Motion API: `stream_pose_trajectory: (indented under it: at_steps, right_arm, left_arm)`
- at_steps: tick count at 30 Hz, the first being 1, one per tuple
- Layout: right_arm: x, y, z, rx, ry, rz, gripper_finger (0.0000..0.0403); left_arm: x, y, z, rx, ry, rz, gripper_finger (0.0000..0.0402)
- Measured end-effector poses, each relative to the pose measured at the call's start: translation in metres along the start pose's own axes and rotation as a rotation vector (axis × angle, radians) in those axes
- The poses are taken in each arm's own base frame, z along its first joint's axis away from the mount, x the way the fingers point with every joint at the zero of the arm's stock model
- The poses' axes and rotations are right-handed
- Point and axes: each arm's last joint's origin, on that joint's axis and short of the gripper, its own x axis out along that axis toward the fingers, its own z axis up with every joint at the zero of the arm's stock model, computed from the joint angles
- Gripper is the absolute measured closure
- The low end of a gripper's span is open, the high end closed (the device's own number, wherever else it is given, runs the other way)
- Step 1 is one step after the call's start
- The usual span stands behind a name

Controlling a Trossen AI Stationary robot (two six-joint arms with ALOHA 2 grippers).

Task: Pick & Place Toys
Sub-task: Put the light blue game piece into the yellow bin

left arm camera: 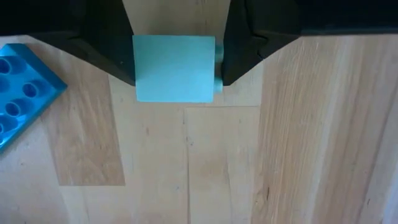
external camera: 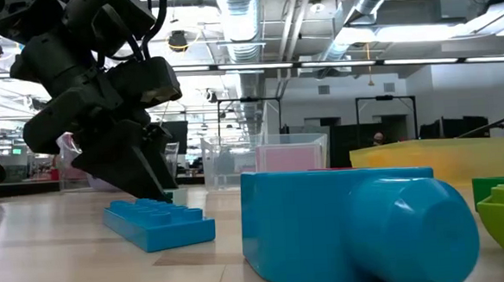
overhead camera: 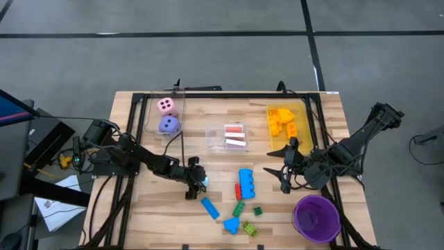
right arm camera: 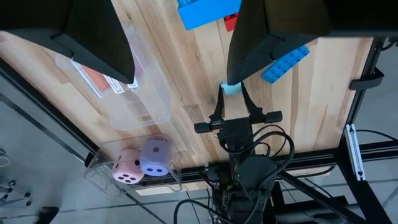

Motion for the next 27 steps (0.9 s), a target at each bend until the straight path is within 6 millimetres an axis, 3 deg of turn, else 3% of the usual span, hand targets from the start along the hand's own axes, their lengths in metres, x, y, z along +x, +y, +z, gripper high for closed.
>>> stream_pose_trajectory:
  at_steps: [6, 11, 20, 27]
  right_arm:
    - [0.000, 0.000, 0.000, -0.048, -0.001, 0.000, 0.0153]
    - [0.011, 0.012, -0.004, -0.174, 0.002, 0.001, 0.0153]
    - [0.057, 0.064, -0.008, -0.539, -0.123, 0.211, 0.0153]
    - [0.090, 0.090, -0.001, -0.616, -0.132, 0.249, 0.0153]
  left_arm:
    - [0.000, 0.000, 0.002, -0.004, -0.021, 0.003, 0.0189]
    - [-0.001, -0.002, 0.011, -0.021, -0.118, -0.016, 0.0209]
    - [-0.009, -0.010, 0.038, -0.041, -0.385, -0.201, 0.0188]
    - [-0.017, -0.014, 0.051, -0.061, -0.520, -0.320, 0.0209]
